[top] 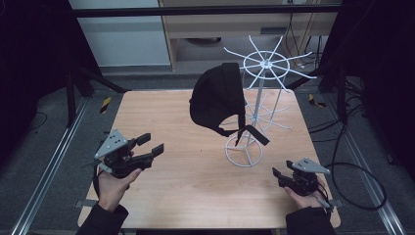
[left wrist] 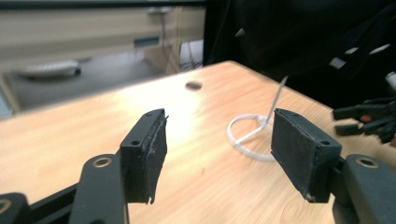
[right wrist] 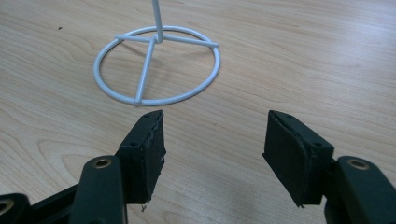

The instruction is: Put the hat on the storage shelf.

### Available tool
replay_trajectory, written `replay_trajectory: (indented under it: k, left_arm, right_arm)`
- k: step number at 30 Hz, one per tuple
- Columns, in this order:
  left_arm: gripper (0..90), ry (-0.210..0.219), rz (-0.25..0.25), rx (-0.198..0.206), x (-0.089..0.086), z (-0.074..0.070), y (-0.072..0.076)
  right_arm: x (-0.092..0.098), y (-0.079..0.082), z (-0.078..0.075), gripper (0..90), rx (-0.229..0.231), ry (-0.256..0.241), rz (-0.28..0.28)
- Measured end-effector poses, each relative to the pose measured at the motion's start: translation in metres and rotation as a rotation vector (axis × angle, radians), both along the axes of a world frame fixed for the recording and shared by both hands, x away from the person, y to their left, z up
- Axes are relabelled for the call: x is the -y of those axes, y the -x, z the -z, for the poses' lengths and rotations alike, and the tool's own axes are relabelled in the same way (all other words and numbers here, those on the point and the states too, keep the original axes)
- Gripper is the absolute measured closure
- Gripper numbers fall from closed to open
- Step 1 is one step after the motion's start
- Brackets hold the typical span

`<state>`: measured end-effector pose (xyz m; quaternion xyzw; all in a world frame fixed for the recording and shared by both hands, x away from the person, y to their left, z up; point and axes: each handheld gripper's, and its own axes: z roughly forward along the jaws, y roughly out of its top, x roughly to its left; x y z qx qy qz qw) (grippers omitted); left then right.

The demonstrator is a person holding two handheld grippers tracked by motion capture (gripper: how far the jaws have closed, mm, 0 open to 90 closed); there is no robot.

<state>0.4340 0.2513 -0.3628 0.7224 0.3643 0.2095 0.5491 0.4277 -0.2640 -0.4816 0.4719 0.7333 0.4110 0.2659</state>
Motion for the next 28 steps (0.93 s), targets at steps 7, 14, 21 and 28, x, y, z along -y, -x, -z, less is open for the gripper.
replay_trajectory:
  k: [7, 14, 21, 28]
  left_arm:
    - [33.2, -0.049, -0.09, -0.117, -0.024, 0.052, -0.001]
    - [28.3, -0.138, -0.215, -0.185, -0.043, 0.096, -0.008]
    - [27.5, -0.171, -0.275, -0.228, -0.056, 0.113, -0.01]
    - [27.0, -0.148, -0.345, -0.246, -0.073, 0.12, -0.01]
  right_arm:
    - [0.001, -0.001, 0.002, 32.6, 0.007, 0.004, 0.015]
    - [0.003, -0.004, 0.006, 23.4, -0.014, 0.006, 0.036]
    - [0.002, -0.006, 0.011, 19.0, -0.04, 0.013, 0.041]
    - [0.004, -0.007, 0.012, 17.1, -0.045, 0.007, 0.057]
